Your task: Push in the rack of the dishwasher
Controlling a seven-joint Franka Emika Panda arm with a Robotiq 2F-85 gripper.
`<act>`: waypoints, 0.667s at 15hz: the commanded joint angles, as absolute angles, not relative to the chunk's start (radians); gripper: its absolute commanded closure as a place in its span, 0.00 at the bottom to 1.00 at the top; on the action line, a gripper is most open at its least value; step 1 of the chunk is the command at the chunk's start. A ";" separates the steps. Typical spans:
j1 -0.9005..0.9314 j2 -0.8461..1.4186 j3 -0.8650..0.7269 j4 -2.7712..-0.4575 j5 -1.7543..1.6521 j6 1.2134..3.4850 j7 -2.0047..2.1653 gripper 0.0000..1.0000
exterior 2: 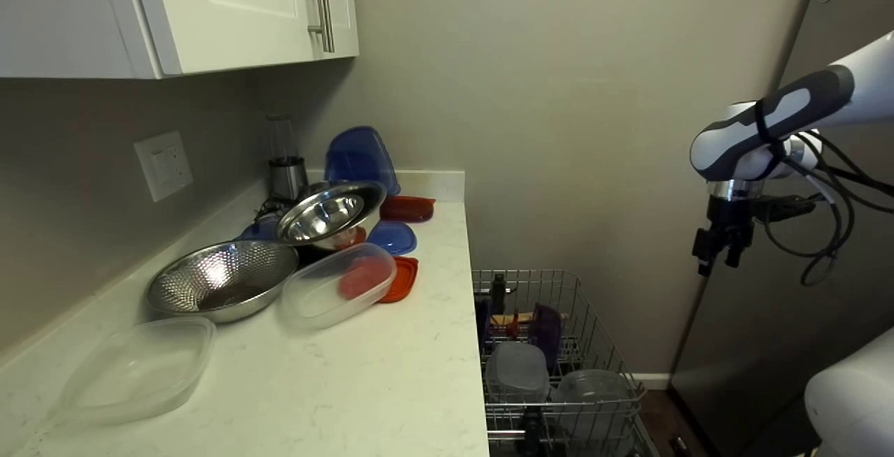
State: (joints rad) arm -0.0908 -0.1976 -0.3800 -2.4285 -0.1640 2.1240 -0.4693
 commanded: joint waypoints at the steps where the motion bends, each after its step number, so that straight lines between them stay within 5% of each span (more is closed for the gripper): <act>1: -0.126 -0.096 -0.354 -2.424 -0.038 2.189 -0.501 0.00; 10: -0.175 0.050 -0.275 -2.441 0.081 2.373 -0.499 0.00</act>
State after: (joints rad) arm -0.1442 0.0243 -0.3148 -2.4268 0.0314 2.3032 -0.4693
